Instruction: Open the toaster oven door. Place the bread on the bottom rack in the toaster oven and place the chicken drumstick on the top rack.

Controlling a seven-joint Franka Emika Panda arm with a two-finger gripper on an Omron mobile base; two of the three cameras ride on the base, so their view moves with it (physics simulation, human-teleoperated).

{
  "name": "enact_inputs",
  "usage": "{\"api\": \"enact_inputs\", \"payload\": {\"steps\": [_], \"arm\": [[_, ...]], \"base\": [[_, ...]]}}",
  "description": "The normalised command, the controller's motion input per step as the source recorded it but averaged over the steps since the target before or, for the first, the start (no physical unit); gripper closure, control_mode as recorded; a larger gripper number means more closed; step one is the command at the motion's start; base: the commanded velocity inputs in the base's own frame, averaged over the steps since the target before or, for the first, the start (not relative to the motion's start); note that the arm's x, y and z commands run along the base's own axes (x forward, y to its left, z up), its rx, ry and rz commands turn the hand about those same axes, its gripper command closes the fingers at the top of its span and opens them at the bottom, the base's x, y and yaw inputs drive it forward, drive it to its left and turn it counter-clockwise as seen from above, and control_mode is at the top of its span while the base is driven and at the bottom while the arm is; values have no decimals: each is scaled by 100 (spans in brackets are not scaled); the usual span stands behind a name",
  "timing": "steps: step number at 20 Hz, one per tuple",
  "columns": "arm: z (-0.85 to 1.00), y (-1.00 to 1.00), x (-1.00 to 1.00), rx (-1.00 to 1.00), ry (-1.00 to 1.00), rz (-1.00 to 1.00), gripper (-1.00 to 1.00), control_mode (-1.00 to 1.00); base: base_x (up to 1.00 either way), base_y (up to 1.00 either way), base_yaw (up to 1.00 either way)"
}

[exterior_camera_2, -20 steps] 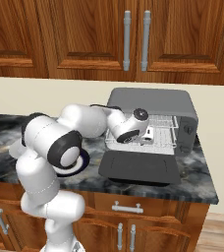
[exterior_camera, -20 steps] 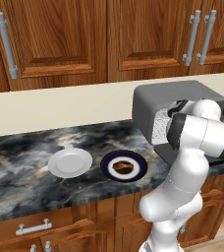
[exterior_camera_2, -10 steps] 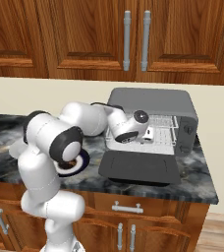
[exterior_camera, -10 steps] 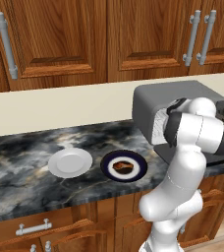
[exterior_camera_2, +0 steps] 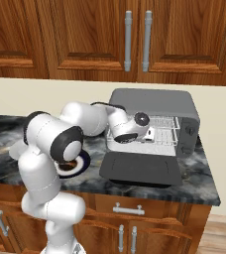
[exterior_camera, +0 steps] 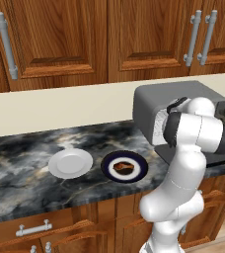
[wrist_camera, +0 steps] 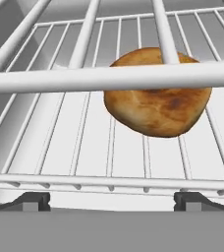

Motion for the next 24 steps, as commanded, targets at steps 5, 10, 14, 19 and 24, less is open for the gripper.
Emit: {"api": "enact_inputs", "payload": {"steps": [5, 10, 14, 19, 24], "arm": [[12, -12, -28, 0, 0, 0, -100, -100], [24, -22, -45, 0, 0, 0, -100, -100], [40, -17, -33, 0, -2, 0, -100, -100], [44, -11, -21, 3, 0, 0, -100, -100], [36, -7, -19, 13, 4, -4, -100, -100]], "base": [[0, 0, 0], [0, 0, 0], [0, 0, 0], [0, 0, 0], [0, 0, 0]]}}
